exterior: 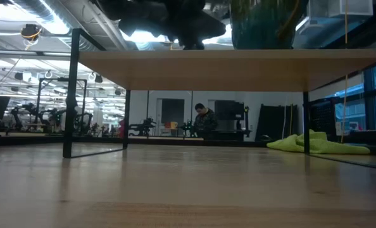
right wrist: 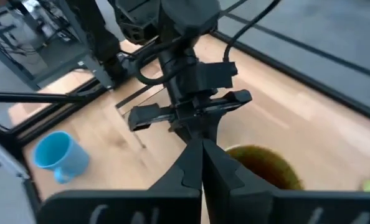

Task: Stack small to large cups/mugs on shelf
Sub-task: Put the green mug on the shelf

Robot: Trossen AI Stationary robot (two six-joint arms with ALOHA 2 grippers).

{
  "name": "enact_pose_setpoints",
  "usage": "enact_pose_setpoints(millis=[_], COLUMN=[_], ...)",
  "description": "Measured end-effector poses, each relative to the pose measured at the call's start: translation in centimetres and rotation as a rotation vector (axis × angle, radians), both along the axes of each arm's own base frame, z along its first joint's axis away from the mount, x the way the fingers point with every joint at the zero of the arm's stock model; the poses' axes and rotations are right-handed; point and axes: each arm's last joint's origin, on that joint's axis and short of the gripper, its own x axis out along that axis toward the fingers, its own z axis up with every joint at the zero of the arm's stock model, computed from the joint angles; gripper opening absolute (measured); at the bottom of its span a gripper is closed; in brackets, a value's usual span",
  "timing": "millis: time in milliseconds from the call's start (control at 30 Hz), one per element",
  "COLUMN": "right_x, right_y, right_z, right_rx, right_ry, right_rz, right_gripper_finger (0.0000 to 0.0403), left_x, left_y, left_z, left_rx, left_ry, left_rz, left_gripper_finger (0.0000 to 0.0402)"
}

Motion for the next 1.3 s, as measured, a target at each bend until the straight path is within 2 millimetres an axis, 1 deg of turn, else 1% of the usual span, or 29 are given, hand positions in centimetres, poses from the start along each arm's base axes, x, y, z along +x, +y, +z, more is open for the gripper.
enact_pose_setpoints(millis=[67, 200, 433, 533, 600, 833, 1067, 1300], right_x=[-0.4, -1.0, -1.0, -0.8, -0.7, -0.7, -0.7, -0.7], right_y=[0.6, 1.5, 1.6, 1.7, 1.8, 1.8, 1.8, 1.8], right_z=[0.0, 0.0, 0.0, -0.2, -0.3, -0.3, -0.3, -0.3], right_rx=[0.023, 0.037, 0.045, 0.041, 0.038, 0.040, 0.040, 0.040], right_ry=[-0.017, -0.048, -0.055, -0.051, -0.048, -0.048, -0.049, -0.049], right_rz=[0.002, 0.000, -0.008, -0.008, -0.007, -0.009, -0.010, -0.010], right_gripper_finger=[0.0003, 0.0003, 0.0003, 0.0003, 0.0003, 0.0003, 0.0003, 0.0003], left_x=[0.0, 0.2, 0.5, 0.6, 0.8, 1.1, 1.8, 1.9], left_y=[-0.4, -1.1, -1.6, -2.0, -2.1, -1.7, -1.1, -0.8], left_z=[-0.2, 0.2, 0.1, 0.3, 0.2, -0.2, -0.5, -1.0], left_rx=[-0.004, -0.004, -0.013, -0.014, -0.013, -0.014, -0.032, -0.043], left_ry=[0.015, -0.029, -0.045, -0.085, -0.088, -0.099, -0.149, -0.140], left_rz=[-0.017, -0.038, -0.040, -0.055, -0.055, -0.054, -0.049, -0.052], left_gripper_finger=[0.0014, 0.0014, 0.0014, 0.0014, 0.0014, 0.0014, 0.0014, 0.0014])
